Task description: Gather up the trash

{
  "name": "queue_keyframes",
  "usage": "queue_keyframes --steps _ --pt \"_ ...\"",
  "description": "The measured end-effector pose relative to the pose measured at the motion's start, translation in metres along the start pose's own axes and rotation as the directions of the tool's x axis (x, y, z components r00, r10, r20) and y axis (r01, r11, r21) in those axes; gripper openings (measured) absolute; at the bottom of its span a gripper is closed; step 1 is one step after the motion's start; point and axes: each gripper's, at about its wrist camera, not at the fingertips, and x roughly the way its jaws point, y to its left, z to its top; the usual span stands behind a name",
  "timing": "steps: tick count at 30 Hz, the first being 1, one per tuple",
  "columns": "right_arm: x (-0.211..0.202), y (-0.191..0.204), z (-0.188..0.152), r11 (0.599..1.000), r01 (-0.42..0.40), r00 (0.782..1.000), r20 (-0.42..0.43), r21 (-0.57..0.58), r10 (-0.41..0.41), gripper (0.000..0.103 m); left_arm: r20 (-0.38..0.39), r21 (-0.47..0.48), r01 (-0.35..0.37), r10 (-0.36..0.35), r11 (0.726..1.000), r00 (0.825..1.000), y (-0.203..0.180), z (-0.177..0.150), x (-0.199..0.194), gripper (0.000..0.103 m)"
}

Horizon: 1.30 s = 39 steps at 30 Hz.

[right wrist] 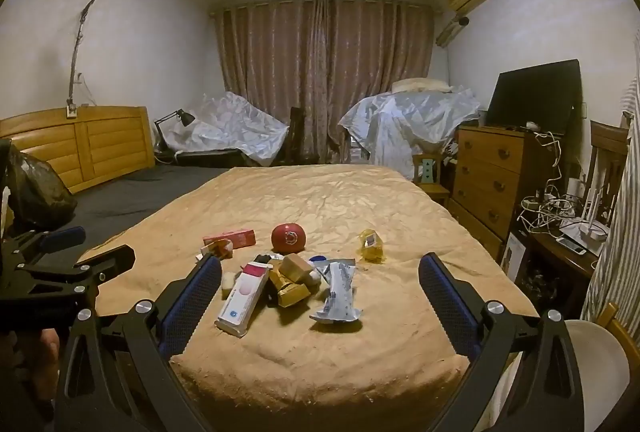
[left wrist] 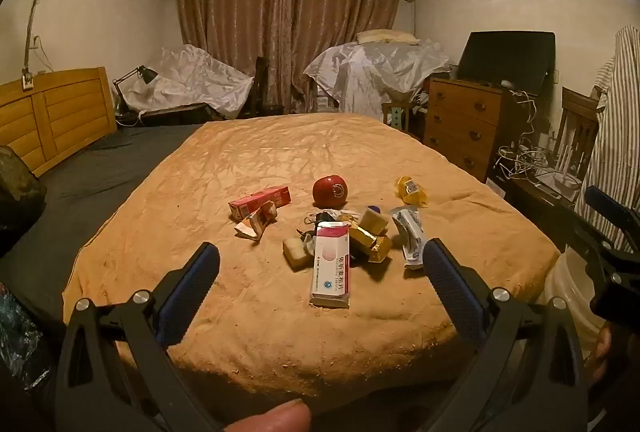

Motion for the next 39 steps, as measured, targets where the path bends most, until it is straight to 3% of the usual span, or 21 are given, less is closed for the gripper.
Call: queue_keyframes --steps 39 --pt "0.005 0.002 -0.003 0.999 -0.04 0.999 -0.02 0.003 0.04 0.099 -0.022 0.008 -0.019 0.019 1.0 1.0 0.011 -0.009 0.014 0.098"
